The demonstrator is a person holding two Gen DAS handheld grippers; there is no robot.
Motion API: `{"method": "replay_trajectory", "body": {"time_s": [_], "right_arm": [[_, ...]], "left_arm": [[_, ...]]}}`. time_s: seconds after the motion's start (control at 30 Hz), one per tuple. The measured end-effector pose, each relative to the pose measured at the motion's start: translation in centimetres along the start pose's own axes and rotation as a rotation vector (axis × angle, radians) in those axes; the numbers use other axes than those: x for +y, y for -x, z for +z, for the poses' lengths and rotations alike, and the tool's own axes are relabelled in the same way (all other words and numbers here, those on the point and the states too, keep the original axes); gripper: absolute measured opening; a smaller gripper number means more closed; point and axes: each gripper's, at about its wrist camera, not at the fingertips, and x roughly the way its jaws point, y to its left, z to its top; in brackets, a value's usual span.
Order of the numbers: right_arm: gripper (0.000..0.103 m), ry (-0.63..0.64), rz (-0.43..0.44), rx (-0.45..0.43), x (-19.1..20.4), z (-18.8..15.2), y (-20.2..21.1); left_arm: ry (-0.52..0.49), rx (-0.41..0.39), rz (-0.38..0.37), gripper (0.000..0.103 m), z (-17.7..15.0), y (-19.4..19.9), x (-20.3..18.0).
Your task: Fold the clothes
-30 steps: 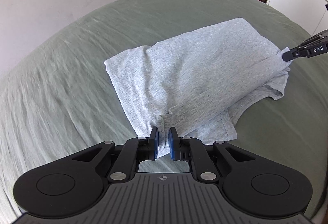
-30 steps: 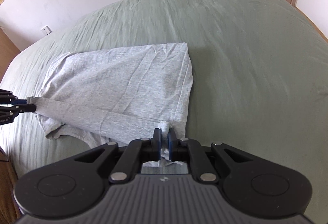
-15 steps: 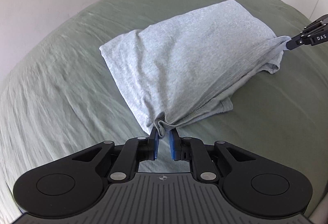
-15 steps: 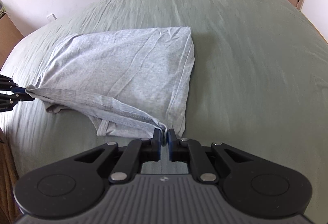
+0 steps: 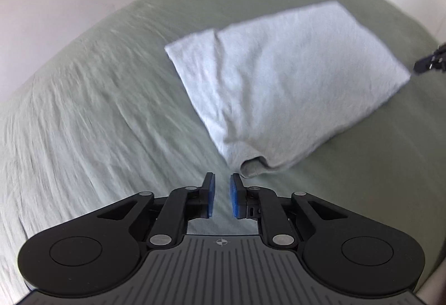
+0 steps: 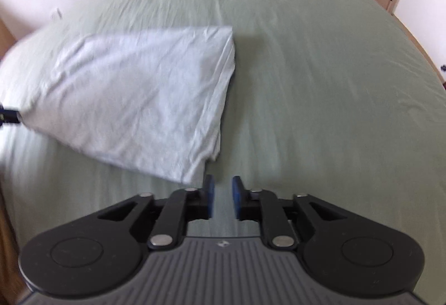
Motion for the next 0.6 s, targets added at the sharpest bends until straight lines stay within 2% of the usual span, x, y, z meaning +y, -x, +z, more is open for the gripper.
{"method": "replay_trajectory", "body": {"time_s": [0.03,0.13,0.2,0.37,0.4,0.43,0.47,0.53,0.57,0.6], "right_arm": [[0.048,-0.016,0.012,0.004,0.1,0.1,-0.2],[0.048,-0.049,0.032,0.02,0.3,0.2,-1.2],[0.048,-0.058,0.03,0.026,0.3,0.0,-1.9],[0.047,-0.191,0.07,0.032,-0.7,-0.5,-3.3],[0.041,-0.221,0.085,0.036,-0.9,-0.6,-3.5],[0.024,-0.241,0.1,0.042,-1.1,-0.7,-3.8],[0.018,-0.26,0.115,0.049,-1.2,-0.8,-4.0],[0.009,-0.262,0.116,0.049,-1.1,-0.9,-4.0],[0.007,-0.258,0.118,0.046,-1.1,-0.9,-3.9],[0.007,-0.255,0.119,0.041,-1.0,-0.8,-3.6]], "left_arm": [[0.01,0.0,-0.004,0.021,0.2,0.0,0.0],[0.028,0.015,-0.008,0.03,0.4,-0.6,-0.2],[0.049,0.033,-0.013,0.031,0.2,-1.2,-0.1],[0.149,0.071,-0.056,0.032,-0.4,-2.9,0.4],[0.162,0.076,-0.061,0.032,-0.5,-3.1,0.4],[0.169,0.075,-0.068,0.032,-0.5,-3.3,0.4],[0.173,0.071,-0.074,0.031,-0.6,-3.5,0.4],[0.173,0.065,-0.084,0.028,-0.6,-3.7,0.3],[0.165,0.062,-0.086,0.016,-0.6,-3.7,0.2],[0.16,0.063,-0.087,0.012,-0.6,-3.6,0.1]]}}
